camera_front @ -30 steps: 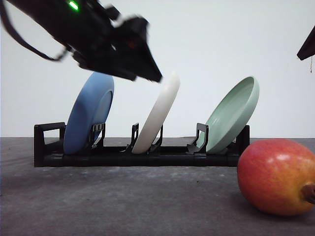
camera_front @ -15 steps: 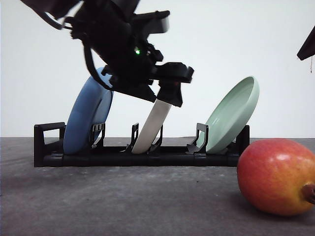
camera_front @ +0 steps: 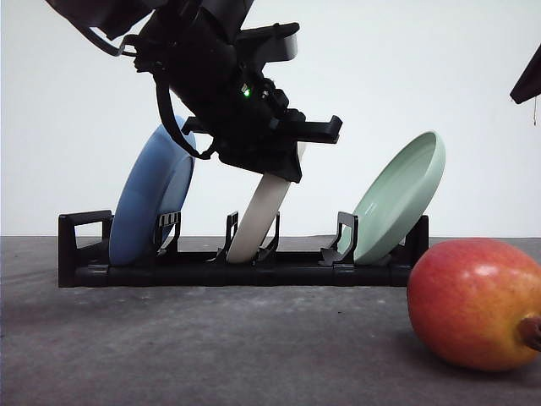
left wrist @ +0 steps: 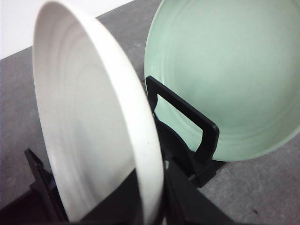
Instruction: Place pomegranate in white plate
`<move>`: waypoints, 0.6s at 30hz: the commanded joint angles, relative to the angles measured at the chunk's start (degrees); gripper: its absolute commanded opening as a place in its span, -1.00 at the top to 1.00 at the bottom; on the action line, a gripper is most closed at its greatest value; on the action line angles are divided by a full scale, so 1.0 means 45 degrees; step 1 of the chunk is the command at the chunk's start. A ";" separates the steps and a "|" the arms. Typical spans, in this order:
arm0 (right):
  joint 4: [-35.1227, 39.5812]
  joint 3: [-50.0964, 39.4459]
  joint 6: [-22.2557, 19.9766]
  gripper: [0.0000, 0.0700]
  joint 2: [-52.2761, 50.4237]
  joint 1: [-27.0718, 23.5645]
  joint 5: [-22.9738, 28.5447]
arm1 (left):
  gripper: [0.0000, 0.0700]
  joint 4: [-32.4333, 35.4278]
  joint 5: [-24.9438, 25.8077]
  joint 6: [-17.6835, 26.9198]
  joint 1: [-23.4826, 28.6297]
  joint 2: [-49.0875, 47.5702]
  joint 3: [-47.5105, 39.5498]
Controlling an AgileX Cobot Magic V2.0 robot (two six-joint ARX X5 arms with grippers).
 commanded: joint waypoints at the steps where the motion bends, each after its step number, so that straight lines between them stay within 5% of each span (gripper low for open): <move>1: 0.0117 0.0204 -0.0102 -0.05 0.0024 0.0053 0.0000 | 0.96 0.0131 -0.0053 -0.0301 -0.0136 0.0204 0.0282; 18: 0.0112 0.0204 -0.0058 -0.05 0.0024 0.0053 -0.0015 | 0.96 -0.0670 0.0080 -0.2238 -0.0180 -0.2208 0.0282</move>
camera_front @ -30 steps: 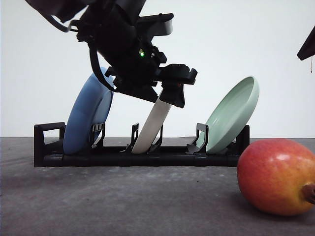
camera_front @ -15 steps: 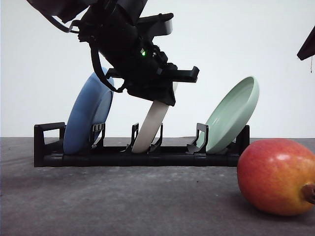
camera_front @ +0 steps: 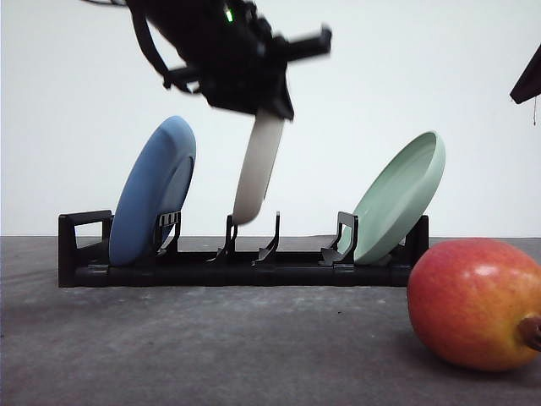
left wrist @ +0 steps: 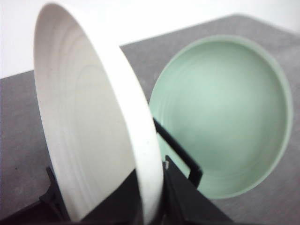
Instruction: Place pomegranate in white plate
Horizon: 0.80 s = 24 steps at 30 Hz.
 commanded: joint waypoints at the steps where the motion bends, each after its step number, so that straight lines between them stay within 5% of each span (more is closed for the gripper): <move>1: 0.0112 0.0204 -0.0058 -0.05 0.0024 0.0053 -0.0015 | 0.96 -0.0083 0.0225 -0.0608 -0.0131 -0.0311 0.0282; 9: 0.0112 0.0204 -0.0058 -0.05 0.0029 0.0053 -0.0010 | 0.96 -0.1611 0.2273 -0.1943 -0.0258 -0.2591 0.0282; 15: 0.0086 0.0199 -0.0063 -0.05 0.0039 0.0053 -0.0009 | 0.97 -0.3384 0.2340 -0.2313 -0.0745 -0.4363 0.0073; 24: -0.0083 0.0199 -0.0112 -0.05 0.0039 0.0053 -0.0005 | 0.97 -0.3151 0.2280 -0.2324 -0.1572 -0.7918 -0.2776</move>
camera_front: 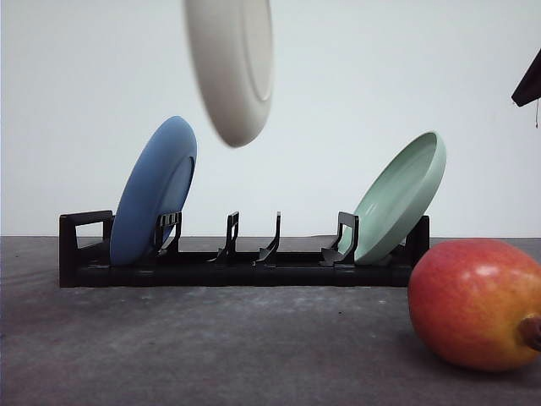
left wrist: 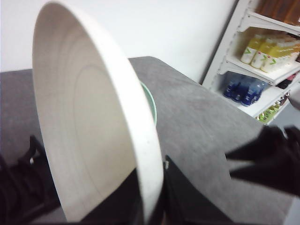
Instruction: Place pomegranate in white plate
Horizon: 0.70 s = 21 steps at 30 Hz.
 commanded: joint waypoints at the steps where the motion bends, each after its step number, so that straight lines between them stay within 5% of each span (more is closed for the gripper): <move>1: 0.0069 0.0199 -0.0107 -0.05 0.0039 0.0053 -0.0005 | 0.97 0.0092 -0.0033 0.0000 -0.0280 -0.0586 -0.0486; 7: 0.0073 0.0199 -0.0107 -0.05 0.0039 0.0053 -0.0005 | 0.97 -0.0864 -0.0851 0.0676 -0.1127 -0.2628 -0.2366; 14: 0.0069 0.0199 -0.0132 -0.05 0.0049 0.0053 -0.0005 | 0.97 -0.4544 -0.1193 0.4815 -0.2467 -0.2611 -0.2425; 21: 0.0073 0.0199 -0.0155 -0.05 0.0049 0.0053 0.0000 | 0.97 -0.4856 -0.3002 0.7711 -0.4051 -0.0534 -0.2425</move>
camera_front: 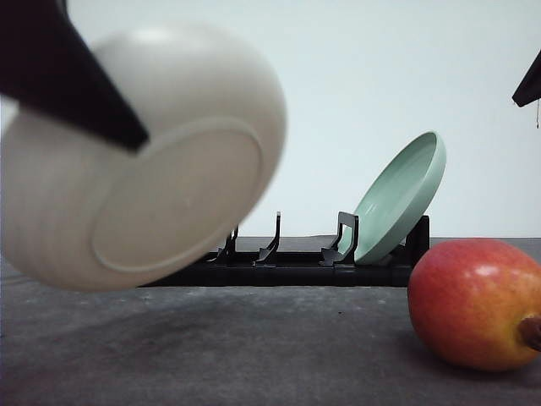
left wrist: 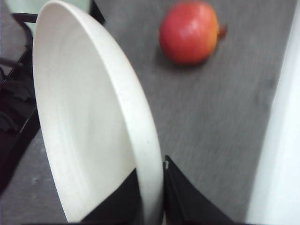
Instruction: Place pomegranate in white plate
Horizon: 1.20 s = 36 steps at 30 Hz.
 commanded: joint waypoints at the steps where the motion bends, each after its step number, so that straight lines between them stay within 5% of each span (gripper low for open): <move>1: 0.0078 0.0199 -0.0151 -0.05 0.0049 0.0053 -0.0009 | 0.97 0.0201 -0.0559 0.1532 -0.0380 0.0719 0.0078; 8: 0.0073 0.0199 -0.0155 -0.05 0.0049 0.0053 -0.0005 | 0.96 0.0202 -0.1968 0.3323 -0.1094 0.3366 0.0180; 18: 0.0068 0.0199 -0.0199 -0.05 0.0049 0.0053 -0.0010 | 0.87 0.0708 -0.2745 0.3702 -0.1354 0.5362 0.0219; 24: -0.0031 0.0199 -0.0223 -0.05 0.0049 0.0053 -0.0010 | 0.16 0.0818 -0.2750 0.2896 -0.1349 0.5370 0.0288; 26: -0.0079 0.0199 -0.0332 -0.05 0.0049 0.0053 -0.0009 | 0.08 0.0490 -0.2729 0.2719 -0.1349 0.5362 0.0478; 36: -0.0165 0.0199 -0.0389 -0.05 0.0049 0.0053 -0.0005 | 0.07 -0.2491 0.0857 0.0259 -0.0215 0.4613 0.2442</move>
